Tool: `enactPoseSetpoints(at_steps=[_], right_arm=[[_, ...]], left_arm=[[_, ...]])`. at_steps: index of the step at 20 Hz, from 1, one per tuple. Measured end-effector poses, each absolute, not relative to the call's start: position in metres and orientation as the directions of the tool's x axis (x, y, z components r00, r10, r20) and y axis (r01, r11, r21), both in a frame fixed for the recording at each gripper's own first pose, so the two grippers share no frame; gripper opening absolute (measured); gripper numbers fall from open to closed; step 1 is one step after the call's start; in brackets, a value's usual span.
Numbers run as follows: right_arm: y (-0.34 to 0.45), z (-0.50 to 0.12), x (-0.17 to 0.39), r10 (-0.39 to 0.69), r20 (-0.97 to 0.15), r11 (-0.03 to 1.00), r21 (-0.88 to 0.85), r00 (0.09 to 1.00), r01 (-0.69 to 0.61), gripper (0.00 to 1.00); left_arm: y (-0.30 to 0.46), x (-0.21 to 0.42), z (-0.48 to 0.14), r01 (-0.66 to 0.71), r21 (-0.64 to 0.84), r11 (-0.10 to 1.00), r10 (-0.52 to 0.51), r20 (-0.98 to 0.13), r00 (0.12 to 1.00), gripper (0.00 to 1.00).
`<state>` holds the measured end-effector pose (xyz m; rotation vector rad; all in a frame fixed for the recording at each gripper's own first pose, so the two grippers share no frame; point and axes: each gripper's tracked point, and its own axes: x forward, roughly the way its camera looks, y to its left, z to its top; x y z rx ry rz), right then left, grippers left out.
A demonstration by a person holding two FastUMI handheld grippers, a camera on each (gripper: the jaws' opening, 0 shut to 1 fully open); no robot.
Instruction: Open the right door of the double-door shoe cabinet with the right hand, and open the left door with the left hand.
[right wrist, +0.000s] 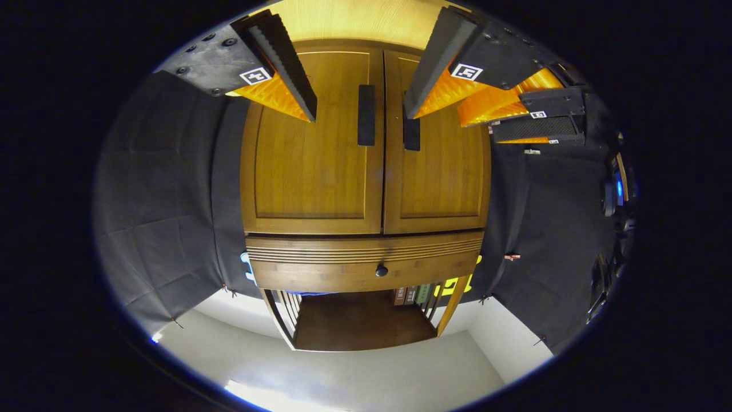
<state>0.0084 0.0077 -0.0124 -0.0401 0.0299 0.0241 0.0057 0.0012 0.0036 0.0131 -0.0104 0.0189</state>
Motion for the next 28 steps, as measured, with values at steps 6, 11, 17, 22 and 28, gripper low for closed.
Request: enactPoseSetpoints(at_steps=[6, 11, 17, 22, 28], right_arm=[[0.009, -0.018, 0.011, 0.031, -0.047, 0.998, -0.056, 0.998, -0.034, 0.95], [0.011, -0.018, 0.009, 0.034, -0.043, 0.998, -0.053, 0.998, -0.036, 0.95], [0.012, -0.024, 0.017, 0.031, -0.053, 0.998, -0.052, 0.998, -0.034, 0.94], [0.016, -0.030, 0.032, 0.030, -0.052, 0.997, -0.064, 0.998, -0.034, 0.95], [0.021, -0.043, 0.058, 0.037, -0.070, 0.998, -0.056, 0.997, -0.041, 0.95]], left_arm=[[0.003, 0.007, 0.003, -0.033, 0.004, 0.999, 0.033, 0.010, 0.999, 0.92], [0.004, 0.005, 0.003, -0.031, 0.005, 0.999, 0.031, 0.014, 0.999, 0.92], [0.003, 0.002, 0.004, -0.024, -0.002, 1.000, 0.024, 0.021, 0.999, 0.92], [0.003, -0.003, 0.002, -0.014, 0.002, 1.000, 0.014, 0.019, 1.000, 0.92], [0.009, -0.004, -0.004, -0.016, -0.016, 1.000, 0.016, 0.008, 1.000, 0.92]])
